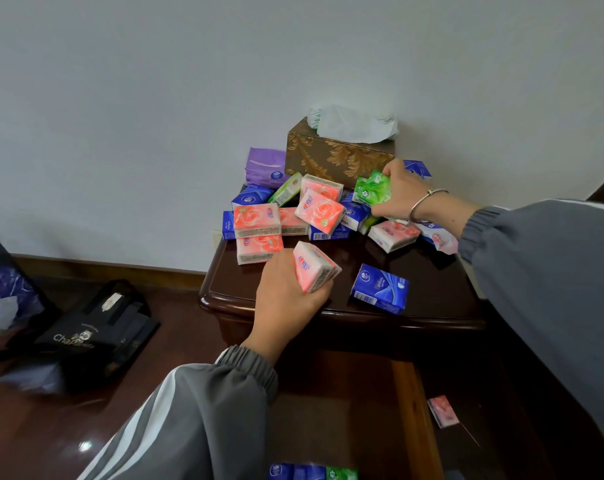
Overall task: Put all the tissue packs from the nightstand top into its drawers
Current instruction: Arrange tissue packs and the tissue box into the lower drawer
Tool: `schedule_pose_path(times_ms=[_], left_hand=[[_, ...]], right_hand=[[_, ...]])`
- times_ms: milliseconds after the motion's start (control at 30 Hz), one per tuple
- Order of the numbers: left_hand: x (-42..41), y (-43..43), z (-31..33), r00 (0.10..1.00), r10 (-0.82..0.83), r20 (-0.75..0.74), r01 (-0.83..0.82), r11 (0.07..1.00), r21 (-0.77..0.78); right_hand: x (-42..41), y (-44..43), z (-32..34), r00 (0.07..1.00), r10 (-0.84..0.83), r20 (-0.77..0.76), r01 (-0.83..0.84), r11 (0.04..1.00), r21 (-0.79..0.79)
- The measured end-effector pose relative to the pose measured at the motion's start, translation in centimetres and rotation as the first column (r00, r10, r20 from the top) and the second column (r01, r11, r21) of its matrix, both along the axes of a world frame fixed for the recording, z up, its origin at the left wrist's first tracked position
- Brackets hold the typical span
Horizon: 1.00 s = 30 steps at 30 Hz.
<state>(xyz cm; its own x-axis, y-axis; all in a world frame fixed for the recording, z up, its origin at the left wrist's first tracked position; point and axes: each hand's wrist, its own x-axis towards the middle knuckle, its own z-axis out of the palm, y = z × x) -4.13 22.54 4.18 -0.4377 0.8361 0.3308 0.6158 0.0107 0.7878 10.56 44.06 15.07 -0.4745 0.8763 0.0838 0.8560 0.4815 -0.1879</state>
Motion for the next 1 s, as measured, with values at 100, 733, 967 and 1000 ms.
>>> schedule_pose_path(times_ms=[100,733,967,1000], left_hand=[[0.0,-0.1,0.0,1.0,0.0,-0.004,0.0,1.0,0.002],[0.2,-0.1,0.1,1.0,0.002,-0.001,-0.002,1.0,0.001],[0.2,-0.1,-0.1,1.0,0.005,-0.007,-0.005,1.0,-0.002],[0.2,-0.1,-0.1,1.0,0.005,-0.006,-0.005,1.0,-0.003]], right_hand=[[-0.3,-0.2,-0.4,0.999,-0.004,0.033,0.002,0.999,0.05],[-0.1,-0.5,-1.3,0.999,0.038,0.038,-0.042,0.993,0.111],[-0.3,-0.7,-1.9,0.998,0.001,0.059,-0.011,0.986,0.164],[-0.3,-0.7,-1.9,0.999,-0.003,0.052,-0.005,0.986,0.168]])
